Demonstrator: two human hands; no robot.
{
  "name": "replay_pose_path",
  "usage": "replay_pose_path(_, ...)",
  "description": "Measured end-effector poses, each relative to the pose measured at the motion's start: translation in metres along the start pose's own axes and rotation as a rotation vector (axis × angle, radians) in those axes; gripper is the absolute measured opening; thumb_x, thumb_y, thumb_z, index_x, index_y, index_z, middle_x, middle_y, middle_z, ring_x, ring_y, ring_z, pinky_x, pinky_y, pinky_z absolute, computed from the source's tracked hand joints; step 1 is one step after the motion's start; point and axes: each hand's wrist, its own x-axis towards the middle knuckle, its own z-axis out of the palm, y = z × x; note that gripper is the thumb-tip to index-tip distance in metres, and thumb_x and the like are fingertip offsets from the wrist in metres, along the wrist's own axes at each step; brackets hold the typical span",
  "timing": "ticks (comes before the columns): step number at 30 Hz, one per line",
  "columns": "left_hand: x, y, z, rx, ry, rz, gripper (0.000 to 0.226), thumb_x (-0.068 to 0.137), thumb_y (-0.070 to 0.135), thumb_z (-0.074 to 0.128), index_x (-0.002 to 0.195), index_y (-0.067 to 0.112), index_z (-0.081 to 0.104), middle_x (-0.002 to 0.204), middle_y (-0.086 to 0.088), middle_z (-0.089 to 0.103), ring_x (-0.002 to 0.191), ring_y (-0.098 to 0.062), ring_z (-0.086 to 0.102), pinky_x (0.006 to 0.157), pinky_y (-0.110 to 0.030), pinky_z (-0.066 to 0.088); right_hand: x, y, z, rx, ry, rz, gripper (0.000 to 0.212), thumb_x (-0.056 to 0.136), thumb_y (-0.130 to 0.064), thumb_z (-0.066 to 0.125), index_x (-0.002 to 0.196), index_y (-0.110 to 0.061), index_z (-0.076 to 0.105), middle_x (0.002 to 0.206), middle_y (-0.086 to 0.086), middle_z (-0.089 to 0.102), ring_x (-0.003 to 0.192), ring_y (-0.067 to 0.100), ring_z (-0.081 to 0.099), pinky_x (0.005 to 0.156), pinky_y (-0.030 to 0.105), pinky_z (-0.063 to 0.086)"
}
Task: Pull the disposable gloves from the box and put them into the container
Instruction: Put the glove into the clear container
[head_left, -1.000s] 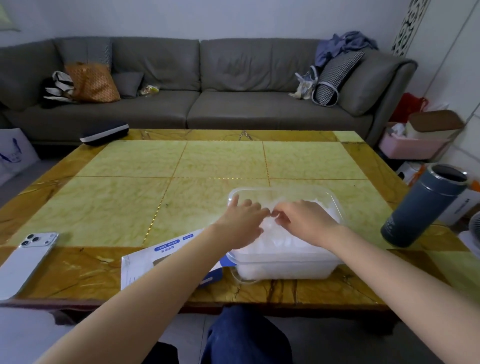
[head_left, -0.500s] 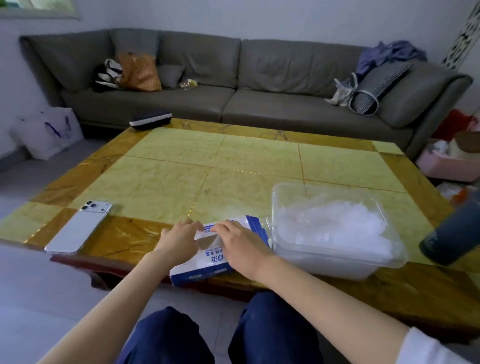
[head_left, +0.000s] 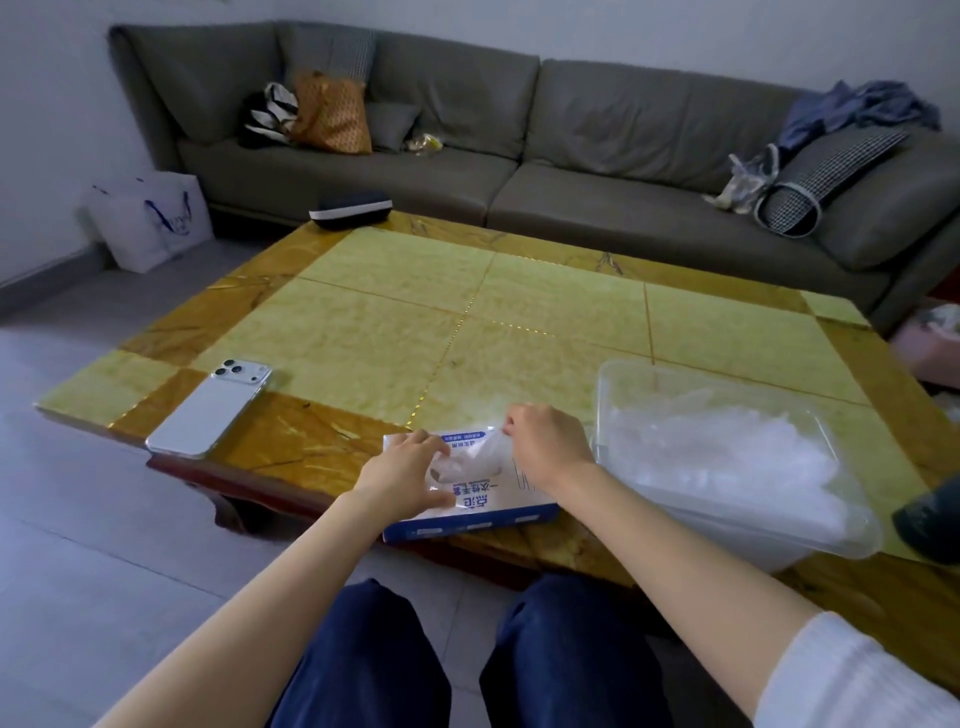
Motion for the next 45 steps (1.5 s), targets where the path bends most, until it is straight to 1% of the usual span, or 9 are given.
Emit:
replay_pose_path(11,0.002,-0.002,-0.008,-0.137,-0.033,-0.016,0.084,0.077,0.038,0.073,0.144,0.022,0.026,0.145,-0.002,0.039,0.132,-0.024,0.036,0.108,-0.052,0.032,0.001,0.008,-0.029,-0.160,-0.009,0.043,0.015,0.092,0.003,0.047,0.097,-0.004,0.058,0.098,0.011,0.065,0.084,0.028,0.062,0.062,0.030,0.040)
replay_pose_path(14,-0.003,0.007,-0.015,-0.182,0.120,-0.006,0.082,0.077,0.042,0.071,0.143,0.027,0.025,0.144,-0.002,0.037,0.130,-0.023,0.038,0.111,-0.054,0.023,-0.005,0.007,-0.031,-0.107,0.010,0.003,0.012,0.096,-0.004,0.047,0.105,-0.004,0.055,0.100,0.010,0.065,0.083,0.027,0.063,0.061,0.029,0.038)
replay_pose_path(19,-0.011,0.033,-0.024,0.097,0.327,0.153,0.065,0.078,0.049,0.066,0.134,0.030,0.037,0.133,0.005,0.041,0.126,-0.018,0.036,0.113,-0.047,0.018,-0.012,-0.003,-0.039,-0.007,0.075,-0.066,0.021,0.099,-0.024,0.047,0.106,-0.006,0.053,0.099,0.009,0.066,0.082,0.024,0.061,0.061,0.027,0.035)
replay_pose_path(24,-0.007,0.036,-0.025,0.115,0.401,0.152,0.025,0.091,0.043,0.055,0.106,0.024,0.058,0.107,0.010,0.058,0.109,-0.015,0.048,0.104,-0.035,0.024,-0.015,-0.008,-0.035,0.241,0.120,-0.057,0.019,0.097,-0.027,0.051,0.100,-0.010,0.058,0.096,0.004,0.066,0.082,0.019,0.060,0.067,0.028,0.046)
replay_pose_path(28,-0.005,0.028,-0.029,-0.041,0.446,0.072,0.023,0.094,0.040,0.052,0.096,0.020,0.063,0.099,0.008,0.064,0.097,-0.016,0.054,0.093,-0.033,0.029,-0.016,-0.006,-0.035,0.590,0.169,0.093,0.037,0.093,-0.028,0.056,0.121,-0.005,0.046,0.109,0.005,0.056,0.098,0.017,0.056,0.087,0.028,0.048)
replay_pose_path(33,-0.003,0.024,-0.033,-0.299,0.435,0.006,0.021,0.097,0.028,0.050,0.089,0.017,0.066,0.084,0.001,0.067,0.085,-0.023,0.060,0.088,-0.041,0.042,-0.015,-0.011,-0.023,0.689,-0.053,0.240,0.037,0.087,-0.032,0.066,0.112,-0.008,0.053,0.099,-0.003,0.054,0.095,0.016,0.055,0.083,0.028,0.045)
replay_pose_path(36,-0.004,0.025,-0.035,-0.346,0.423,-0.005,0.018,0.097,0.026,0.051,0.090,0.018,0.066,0.083,0.002,0.066,0.086,-0.024,0.061,0.089,-0.045,0.044,-0.011,-0.012,-0.017,0.689,0.009,0.219,0.013,0.088,-0.023,0.065,0.085,-0.011,0.060,0.081,-0.003,0.058,0.080,0.015,0.054,0.071,0.023,0.040)
replay_pose_path(41,-0.004,0.013,-0.042,-0.373,0.447,-0.040,0.010,0.091,0.030,0.059,0.085,0.023,0.061,0.083,0.009,0.062,0.090,-0.018,0.060,0.092,-0.047,0.044,-0.008,-0.005,-0.025,0.717,0.162,0.207,0.012,0.092,-0.013,0.059,0.093,-0.004,0.068,0.083,0.001,0.063,0.074,0.010,0.055,0.056,0.003,0.036)
replay_pose_path(45,-0.003,0.013,-0.044,-0.388,0.472,-0.038,0.011,0.089,0.030,0.062,0.084,0.020,0.062,0.083,0.009,0.062,0.088,-0.018,0.062,0.089,-0.045,0.048,-0.006,-0.002,-0.031,0.706,0.227,0.187,0.012,0.093,-0.010,0.055,0.093,-0.006,0.067,0.083,0.000,0.064,0.075,0.010,0.057,0.060,0.004,0.039)
